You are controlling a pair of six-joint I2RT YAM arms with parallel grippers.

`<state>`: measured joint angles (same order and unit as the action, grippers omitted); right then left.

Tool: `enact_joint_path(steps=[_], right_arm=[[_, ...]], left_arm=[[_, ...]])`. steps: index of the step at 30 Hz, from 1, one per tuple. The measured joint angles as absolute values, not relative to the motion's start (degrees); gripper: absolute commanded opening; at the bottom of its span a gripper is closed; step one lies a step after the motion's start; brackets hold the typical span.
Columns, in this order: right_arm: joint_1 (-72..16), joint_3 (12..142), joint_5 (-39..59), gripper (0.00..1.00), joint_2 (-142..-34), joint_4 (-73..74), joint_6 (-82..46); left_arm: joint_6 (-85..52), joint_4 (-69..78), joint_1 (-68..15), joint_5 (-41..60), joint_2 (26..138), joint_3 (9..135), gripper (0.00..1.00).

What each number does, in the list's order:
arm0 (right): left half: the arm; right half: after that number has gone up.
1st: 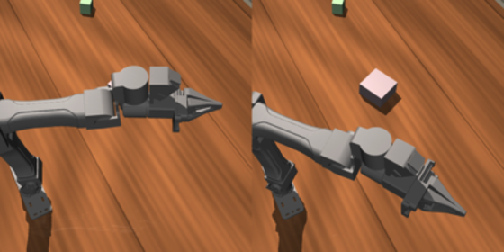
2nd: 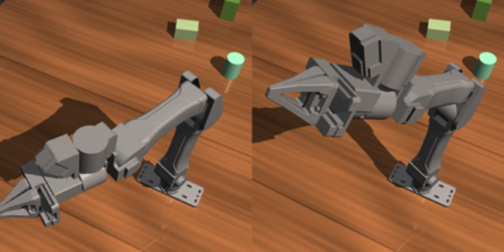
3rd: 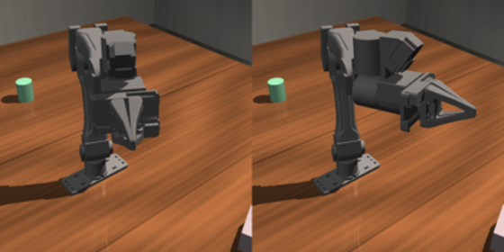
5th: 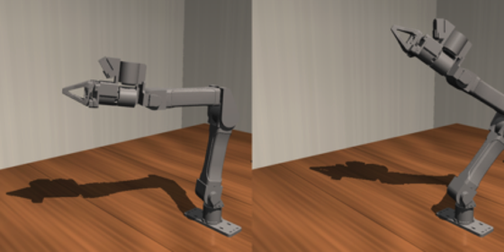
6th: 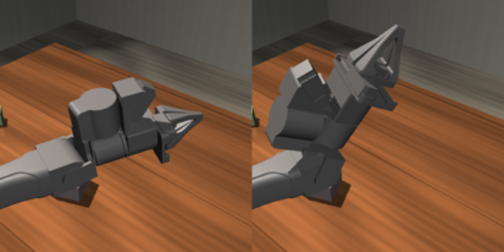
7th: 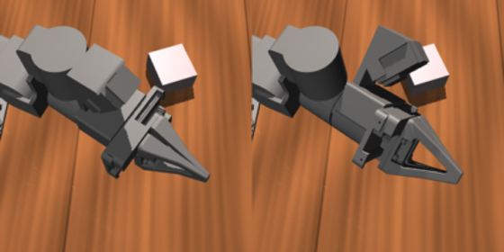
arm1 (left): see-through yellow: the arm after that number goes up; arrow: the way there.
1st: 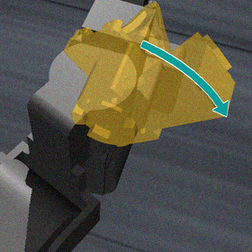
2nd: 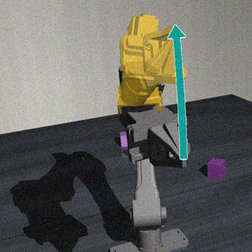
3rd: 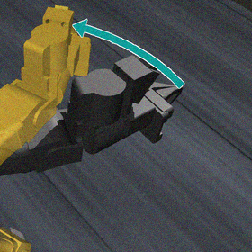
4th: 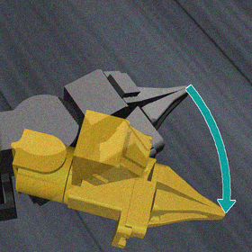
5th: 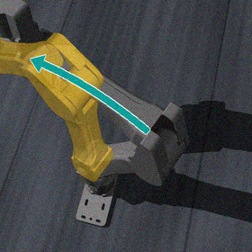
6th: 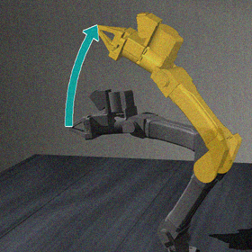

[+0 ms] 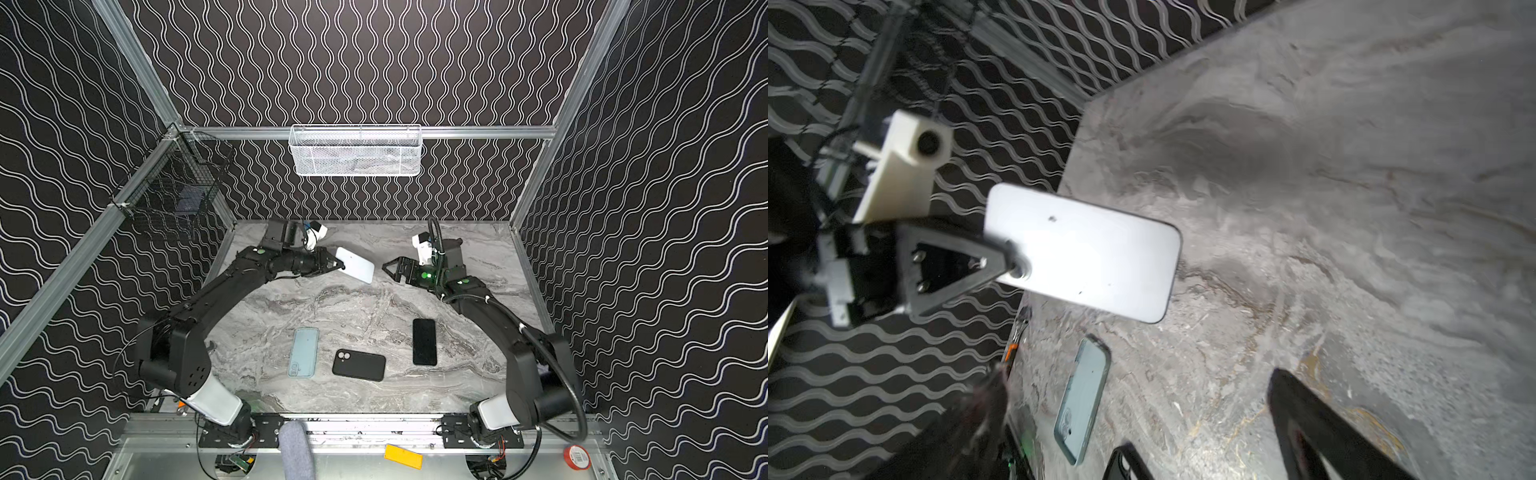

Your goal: Put the phone into the phone case

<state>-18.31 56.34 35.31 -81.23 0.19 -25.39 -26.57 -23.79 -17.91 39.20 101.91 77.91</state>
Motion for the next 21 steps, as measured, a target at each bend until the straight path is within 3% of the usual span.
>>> enact_joint_path(steps=[9,21], right_arm=[[-18.3,61.0,43.8,0.99,-71.0,-10.2,-12.1],[-17.7,68.7,52.4,0.84,-74.0,-22.8,-1.9]], left_arm=[[-21.0,-30.0,-21.7,49.2,99.0,81.2,0.0],[-19.2,-30.9,-25.4,56.6,92.5,76.5,0.0]])
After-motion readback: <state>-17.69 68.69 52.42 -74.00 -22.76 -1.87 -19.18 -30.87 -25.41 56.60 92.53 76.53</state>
